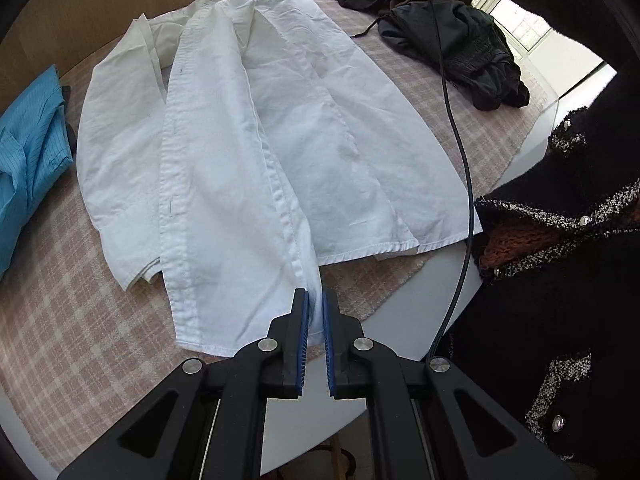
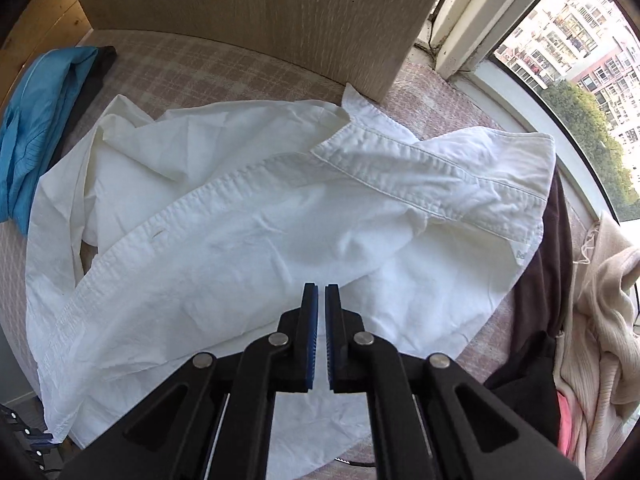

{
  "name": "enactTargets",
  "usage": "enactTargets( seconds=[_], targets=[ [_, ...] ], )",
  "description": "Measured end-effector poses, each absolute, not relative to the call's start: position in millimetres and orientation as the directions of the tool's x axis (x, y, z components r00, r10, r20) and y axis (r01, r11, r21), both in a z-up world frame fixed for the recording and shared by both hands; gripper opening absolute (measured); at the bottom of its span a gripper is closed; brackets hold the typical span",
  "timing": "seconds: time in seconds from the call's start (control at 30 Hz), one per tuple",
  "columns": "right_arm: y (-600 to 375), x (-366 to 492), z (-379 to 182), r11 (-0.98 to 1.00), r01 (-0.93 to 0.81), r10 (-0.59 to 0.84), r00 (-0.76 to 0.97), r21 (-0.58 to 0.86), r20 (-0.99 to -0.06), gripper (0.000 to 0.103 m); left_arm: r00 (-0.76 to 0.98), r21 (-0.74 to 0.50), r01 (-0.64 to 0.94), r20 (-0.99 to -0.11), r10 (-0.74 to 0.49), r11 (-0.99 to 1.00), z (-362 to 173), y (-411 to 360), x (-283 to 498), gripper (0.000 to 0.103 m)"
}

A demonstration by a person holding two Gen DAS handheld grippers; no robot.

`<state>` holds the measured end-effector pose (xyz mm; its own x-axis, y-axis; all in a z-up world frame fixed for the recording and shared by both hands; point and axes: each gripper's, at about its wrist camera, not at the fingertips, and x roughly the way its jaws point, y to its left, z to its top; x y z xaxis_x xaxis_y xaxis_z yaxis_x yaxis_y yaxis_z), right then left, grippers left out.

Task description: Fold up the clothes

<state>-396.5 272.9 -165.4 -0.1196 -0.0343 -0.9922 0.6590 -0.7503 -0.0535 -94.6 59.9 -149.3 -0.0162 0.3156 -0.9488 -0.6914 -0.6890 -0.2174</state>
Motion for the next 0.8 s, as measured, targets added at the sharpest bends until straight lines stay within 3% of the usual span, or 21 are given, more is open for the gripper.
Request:
enactTargets(
  seconds=[0.1,0.17,0.27,0.43,0.7,0.8],
  targets=[
    [269,-383,-142,-0.742,0.669,-0.136,-0.103,0.032,-0.985,0.025,0.029,-0.266,-0.685,-0.940,0.340,-0.678,-159,67,-82,0.010],
    [252,-362,-130,-0.694,0.715,-0.209,-0.084,0.088,-0.974,0.047,0.029,-0.264,-0.665,-0.944,0.329,-0.698,-161,62,-80,0.013],
    [217,-326,-130,-0.585,0.801,-0.258,-0.035,0.127,-0.966,0.047,-0.043,-0.231,-0.587,-0.948,0.315,-0.776,-153,36,-99,0.022],
    [199,-288,-165,-0.461,0.886,-0.129,-0.014,0.048,-0.992,0.047,-0.098,-0.169,-0.471,-0.965,0.242,-0.866,-165,-3,-134,0.025],
    [227,-299,-187,-0.500,0.865,-0.070,0.002,0.037,-0.998,0.047,-0.044,-0.146,-0.486,-0.981,0.191,-0.861,-199,4,-152,0.028],
    [233,-303,-191,-0.508,0.860,-0.060,0.008,0.038,-0.998,0.047,-0.047,-0.127,-0.492,-0.984,0.172,-0.862,-203,5,-160,0.037]
  ],
)
